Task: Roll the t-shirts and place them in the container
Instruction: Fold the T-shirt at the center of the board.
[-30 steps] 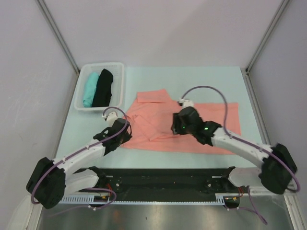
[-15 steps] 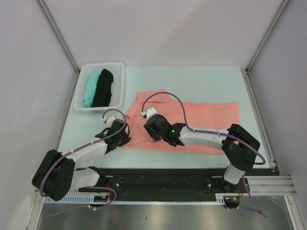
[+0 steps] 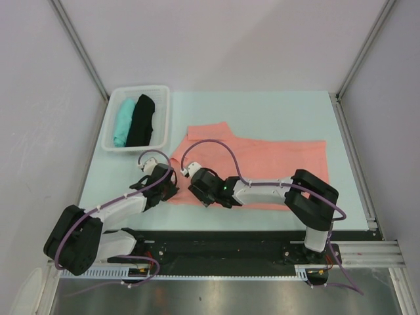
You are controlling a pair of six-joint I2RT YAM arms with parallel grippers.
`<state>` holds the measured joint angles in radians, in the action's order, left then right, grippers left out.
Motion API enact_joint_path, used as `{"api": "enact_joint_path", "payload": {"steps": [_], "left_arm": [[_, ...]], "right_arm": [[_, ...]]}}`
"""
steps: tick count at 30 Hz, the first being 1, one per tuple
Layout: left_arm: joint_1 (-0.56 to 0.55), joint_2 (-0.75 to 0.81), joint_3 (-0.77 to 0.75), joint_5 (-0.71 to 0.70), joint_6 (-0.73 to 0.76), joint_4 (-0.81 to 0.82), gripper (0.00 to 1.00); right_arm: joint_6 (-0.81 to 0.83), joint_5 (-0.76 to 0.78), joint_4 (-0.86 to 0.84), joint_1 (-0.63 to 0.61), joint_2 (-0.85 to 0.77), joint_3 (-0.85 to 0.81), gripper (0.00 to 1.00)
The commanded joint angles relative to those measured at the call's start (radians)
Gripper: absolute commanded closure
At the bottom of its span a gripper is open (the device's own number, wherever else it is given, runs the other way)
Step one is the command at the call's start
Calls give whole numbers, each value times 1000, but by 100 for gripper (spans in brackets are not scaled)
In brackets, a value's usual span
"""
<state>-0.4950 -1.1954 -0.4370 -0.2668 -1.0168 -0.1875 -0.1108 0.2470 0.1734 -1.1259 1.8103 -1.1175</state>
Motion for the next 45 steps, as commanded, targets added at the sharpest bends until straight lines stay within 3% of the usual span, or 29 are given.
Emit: {"api": "enact_joint_path", "payload": {"steps": [1,7,10,16,20,24,27,41,44,45], "left_arm": [[7,-3,26,-14,-20,-35,100],[7,-1,20,-15,-17,-44,100],[6,-6,20,-14,-14,-44,100],[7,-7,12,-15,0,-49,100],[6,-6,4,-18,9,-55,100],[7,-4,-2,-18,15,-62,100],[7,2,-2,-18,14,-66,100],[6,10,1,-14,15,-63,100],[6,14,1,-15,15,-64,100],[7,17,1,-17,17,-66,100]], "right_arm": [[13,21,-15,24,21,-38,54],[-4,20,-21,89,-11,-39,87],[-15,0,-26,117,-28,-42,94],[-46,-49,-23,205,-40,-50,98],[-50,-54,-20,238,-63,-50,96],[3,-82,-28,194,-89,-50,73],[30,-60,-31,121,-85,-50,65],[19,3,-22,90,30,-85,62],[23,6,-14,94,46,-97,68],[23,15,-12,94,46,-99,76]]}}
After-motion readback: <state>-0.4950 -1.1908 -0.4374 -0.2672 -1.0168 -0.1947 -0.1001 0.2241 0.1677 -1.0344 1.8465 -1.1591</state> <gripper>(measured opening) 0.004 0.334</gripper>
